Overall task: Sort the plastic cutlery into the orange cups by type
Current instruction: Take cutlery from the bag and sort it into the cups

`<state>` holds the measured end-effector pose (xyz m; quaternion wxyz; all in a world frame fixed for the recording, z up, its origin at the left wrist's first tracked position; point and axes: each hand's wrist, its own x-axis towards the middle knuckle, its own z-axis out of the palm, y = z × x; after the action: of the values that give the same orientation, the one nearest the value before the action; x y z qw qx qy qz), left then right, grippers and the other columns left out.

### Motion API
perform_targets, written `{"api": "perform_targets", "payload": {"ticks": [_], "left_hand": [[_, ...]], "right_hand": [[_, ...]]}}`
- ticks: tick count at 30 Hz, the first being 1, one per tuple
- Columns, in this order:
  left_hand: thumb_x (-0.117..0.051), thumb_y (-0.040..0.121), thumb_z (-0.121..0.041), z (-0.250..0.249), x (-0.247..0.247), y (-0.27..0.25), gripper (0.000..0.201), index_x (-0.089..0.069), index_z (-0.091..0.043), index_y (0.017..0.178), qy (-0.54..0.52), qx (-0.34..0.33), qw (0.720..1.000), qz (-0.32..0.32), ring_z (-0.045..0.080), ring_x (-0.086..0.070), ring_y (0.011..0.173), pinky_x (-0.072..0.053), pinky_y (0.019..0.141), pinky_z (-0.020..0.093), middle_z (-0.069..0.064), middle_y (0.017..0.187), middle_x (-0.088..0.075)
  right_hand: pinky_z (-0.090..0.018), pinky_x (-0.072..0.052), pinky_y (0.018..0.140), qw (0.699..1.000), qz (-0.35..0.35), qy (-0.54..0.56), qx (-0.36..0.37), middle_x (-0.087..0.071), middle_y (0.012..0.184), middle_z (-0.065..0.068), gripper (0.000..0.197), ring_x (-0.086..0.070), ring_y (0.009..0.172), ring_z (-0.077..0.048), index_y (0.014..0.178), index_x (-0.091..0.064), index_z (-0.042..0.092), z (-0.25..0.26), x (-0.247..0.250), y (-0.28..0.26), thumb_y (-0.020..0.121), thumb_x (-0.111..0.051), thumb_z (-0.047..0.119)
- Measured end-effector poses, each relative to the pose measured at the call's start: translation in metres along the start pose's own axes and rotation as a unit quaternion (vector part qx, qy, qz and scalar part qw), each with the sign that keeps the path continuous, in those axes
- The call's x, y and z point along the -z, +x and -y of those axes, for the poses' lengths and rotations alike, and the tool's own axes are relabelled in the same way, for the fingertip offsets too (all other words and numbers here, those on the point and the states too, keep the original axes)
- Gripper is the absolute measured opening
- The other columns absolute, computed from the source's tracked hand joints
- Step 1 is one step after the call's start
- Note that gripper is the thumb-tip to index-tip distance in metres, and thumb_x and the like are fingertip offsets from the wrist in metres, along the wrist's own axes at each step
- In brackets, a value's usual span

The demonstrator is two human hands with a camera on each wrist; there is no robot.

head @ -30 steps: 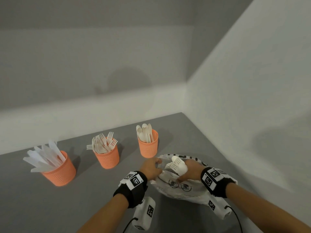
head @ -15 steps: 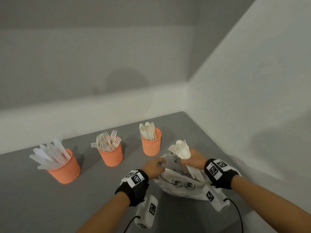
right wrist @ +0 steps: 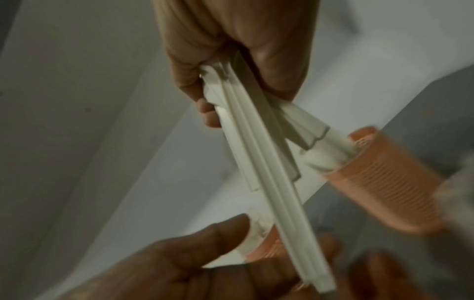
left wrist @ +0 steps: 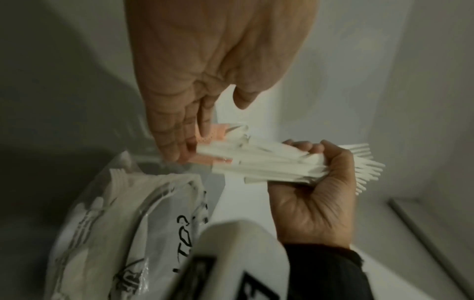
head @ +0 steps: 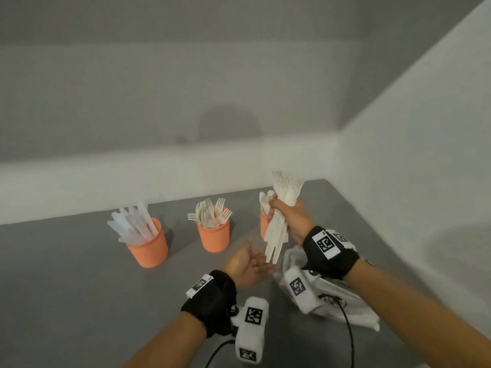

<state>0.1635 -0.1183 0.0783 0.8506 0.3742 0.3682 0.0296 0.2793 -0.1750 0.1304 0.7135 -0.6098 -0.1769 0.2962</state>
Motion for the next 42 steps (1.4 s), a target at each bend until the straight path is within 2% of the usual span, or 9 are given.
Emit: {"api": "perform_targets", "payload": {"ticks": [6, 10, 17, 20, 23, 30, 33, 37, 42], "left_hand": [[-0.029, 0.1, -0.03, -0.013, 0.041, -0.013, 0.042, -0.051, 0.004, 0.108, -0.207, -0.005, 0.978, -0.009, 0.03, -0.057, 0.076, -0.057, 0.051, 0.035, 0.021, 0.088, -0.056], [-0.028, 0.099, -0.015, -0.029, 0.055, -0.033, 0.035, -0.059, 0.002, 0.093, -0.284, -0.044, 0.957, 0.024, 0.027, -0.067, 0.053, -0.055, 0.045, 0.034, 0.017, 0.065, -0.067], [-0.025, 0.093, -0.01, -0.038, 0.088, -0.045, 0.035, -0.056, 0.001, 0.105, -0.307, -0.08, 0.948, 0.024, 0.027, -0.067, 0.064, -0.058, 0.054, 0.034, 0.018, 0.078, -0.067], [-0.027, 0.093, -0.019, -0.044, 0.103, -0.049, 0.038, -0.055, 0.007, 0.097, -0.32, -0.09, 0.943, 0.015, 0.033, -0.06, 0.085, -0.055, 0.075, 0.041, 0.023, 0.094, -0.061], [-0.028, 0.098, -0.041, -0.053, 0.108, -0.046, 0.054, -0.054, 0.005, 0.107, -0.312, -0.074, 0.947, 0.012, 0.03, -0.058, 0.088, -0.057, 0.066, 0.036, 0.021, 0.096, -0.06], [-0.028, 0.099, -0.012, -0.059, 0.109, -0.036, 0.031, -0.059, -0.003, 0.1, -0.186, -0.135, 0.973, 0.023, 0.018, -0.059, 0.076, -0.05, 0.064, 0.026, 0.01, 0.083, -0.064], [-0.03, 0.098, -0.019, -0.054, 0.113, -0.036, 0.03, -0.057, -0.008, 0.089, -0.095, -0.135, 0.986, -0.014, 0.011, -0.05, 0.054, -0.042, 0.045, 0.018, 0.005, 0.069, -0.052], [-0.038, 0.092, -0.031, -0.053, 0.123, -0.046, 0.026, -0.058, -0.015, 0.089, 0.062, -0.161, 0.984, 0.031, 0.012, -0.052, 0.065, -0.041, 0.057, 0.022, 0.002, 0.073, -0.058], [-0.054, 0.091, -0.021, -0.059, 0.124, -0.052, 0.005, -0.054, -0.016, 0.091, 0.232, -0.163, 0.958, 0.048, 0.008, -0.053, 0.052, -0.036, 0.041, 0.015, -0.003, 0.061, -0.056]], "right_hand": [[-0.029, -0.045, 0.053, 0.999, 0.003, 0.048, 0.022, -0.053, 0.048, -0.003, 0.023, -0.051, 0.042, -0.013, 0.069, -0.053, 0.012, -0.021, -0.075, -0.012, 0.081, -0.056, -0.008], [-0.026, -0.048, 0.053, 0.998, -0.034, 0.057, 0.021, -0.059, 0.066, -0.01, 0.016, -0.057, 0.052, -0.015, 0.086, -0.057, 0.002, -0.04, -0.112, -0.016, 0.075, -0.067, -0.004], [-0.028, -0.05, 0.054, 0.988, -0.05, 0.143, -0.035, -0.055, 0.047, -0.001, 0.019, -0.054, 0.04, -0.013, 0.075, -0.057, 0.013, -0.057, -0.153, -0.017, 0.081, -0.059, -0.005], [-0.024, -0.047, 0.049, 0.992, -0.047, 0.12, -0.009, -0.053, 0.051, -0.002, 0.02, -0.049, 0.038, -0.012, 0.08, -0.057, 0.014, -0.058, -0.161, -0.01, 0.082, -0.052, -0.005], [-0.021, -0.049, 0.048, 0.995, -0.02, 0.098, 0.014, -0.059, 0.055, 0.0, 0.023, -0.055, 0.044, -0.008, 0.091, -0.061, 0.016, -0.061, -0.167, -0.009, 0.083, -0.055, -0.004], [-0.019, -0.053, 0.056, 0.996, 0.056, 0.052, 0.039, -0.061, 0.064, -0.01, 0.02, -0.063, 0.054, -0.012, 0.081, -0.054, 0.012, -0.065, -0.18, -0.012, 0.082, -0.057, -0.009], [-0.017, -0.051, 0.056, 0.993, 0.111, -0.022, 0.024, -0.061, 0.074, -0.017, 0.018, -0.065, 0.062, -0.017, 0.078, -0.051, 0.013, -0.065, -0.175, -0.009, 0.084, -0.056, -0.003], [-0.022, -0.052, 0.052, 0.983, 0.169, 0.024, -0.072, -0.066, 0.065, -0.012, 0.009, -0.066, 0.056, -0.014, 0.087, -0.051, 0.012, -0.058, -0.164, -0.001, 0.091, -0.047, 0.004], [-0.034, -0.048, 0.089, 0.936, 0.308, -0.042, -0.168, -0.073, 0.073, -0.002, 0.019, -0.067, 0.079, -0.018, 0.079, -0.061, 0.012, -0.054, -0.158, -0.003, 0.091, -0.046, 0.014]]}}
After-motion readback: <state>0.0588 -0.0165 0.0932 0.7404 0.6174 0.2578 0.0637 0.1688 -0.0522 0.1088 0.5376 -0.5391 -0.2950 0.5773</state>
